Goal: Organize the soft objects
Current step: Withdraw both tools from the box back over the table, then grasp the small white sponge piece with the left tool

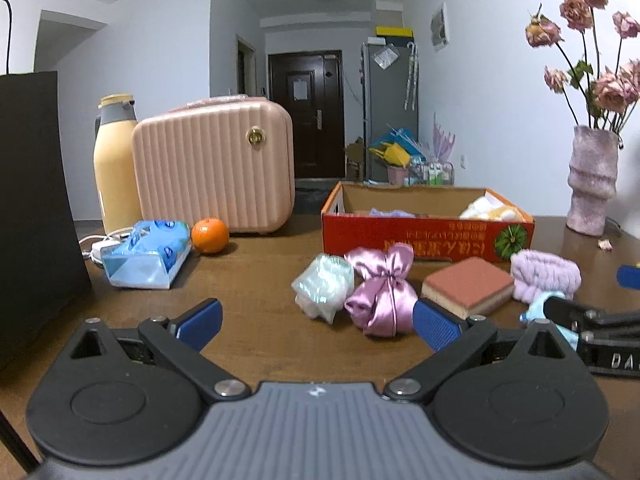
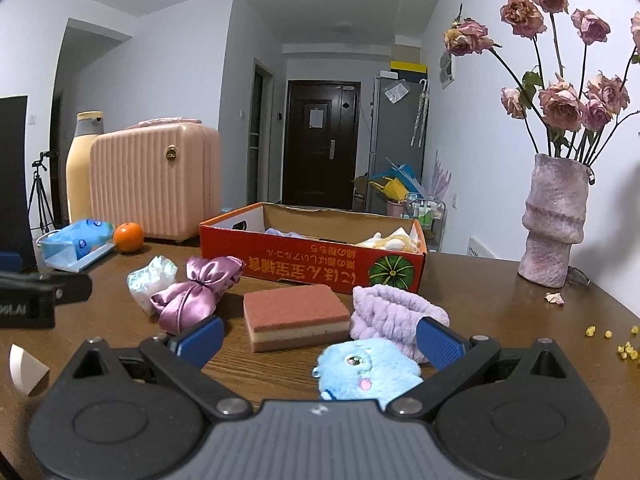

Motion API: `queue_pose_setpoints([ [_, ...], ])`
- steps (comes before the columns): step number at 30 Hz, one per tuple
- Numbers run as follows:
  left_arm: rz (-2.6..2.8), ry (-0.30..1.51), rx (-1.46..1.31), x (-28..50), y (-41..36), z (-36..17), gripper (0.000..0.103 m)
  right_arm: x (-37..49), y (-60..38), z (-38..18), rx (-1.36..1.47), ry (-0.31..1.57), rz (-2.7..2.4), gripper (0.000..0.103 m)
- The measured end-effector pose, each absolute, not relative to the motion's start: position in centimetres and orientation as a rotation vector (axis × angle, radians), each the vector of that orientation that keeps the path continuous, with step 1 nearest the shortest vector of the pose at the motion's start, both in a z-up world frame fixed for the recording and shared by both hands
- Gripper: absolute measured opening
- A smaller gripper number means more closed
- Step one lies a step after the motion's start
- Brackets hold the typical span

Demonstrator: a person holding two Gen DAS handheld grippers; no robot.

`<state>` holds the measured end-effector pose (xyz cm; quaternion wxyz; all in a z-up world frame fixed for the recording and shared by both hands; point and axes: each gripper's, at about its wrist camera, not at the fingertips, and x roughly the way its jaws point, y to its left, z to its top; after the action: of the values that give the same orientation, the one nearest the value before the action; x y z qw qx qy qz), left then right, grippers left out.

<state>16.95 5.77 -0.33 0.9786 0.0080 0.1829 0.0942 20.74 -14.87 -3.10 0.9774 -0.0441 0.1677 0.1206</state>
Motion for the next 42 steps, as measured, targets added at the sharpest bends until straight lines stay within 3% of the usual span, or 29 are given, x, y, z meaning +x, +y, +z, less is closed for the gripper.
queue_pose_setpoints([
  [31,0.184,0.676,-0.011,16.5,12.7,-4.2,0.103,21.1,-13.1,-4.9,-0.145,0.466,0.275,0.103],
  [33,0.171,0.682,-0.007,16.2,12.5,-4.3,0.099,21.1,-12.9,-5.1,-0.152,0.479,0.277,0.103],
  [39,0.120,0.696,-0.009,16.0,12.3,-4.4,0.070,21.0,-12.7,-5.3,-0.164,0.491,0.285,0.103],
  [41,0.107,0.709,-0.009,16.1,12.2,-4.5,0.048,21.1,-12.7,-5.4,-0.162,0.496,0.284,0.103],
  [42,0.103,0.712,-0.005,16.1,12.1,-4.6,0.043,21.2,-12.7,-5.4,-0.162,0.499,0.284,0.103],
])
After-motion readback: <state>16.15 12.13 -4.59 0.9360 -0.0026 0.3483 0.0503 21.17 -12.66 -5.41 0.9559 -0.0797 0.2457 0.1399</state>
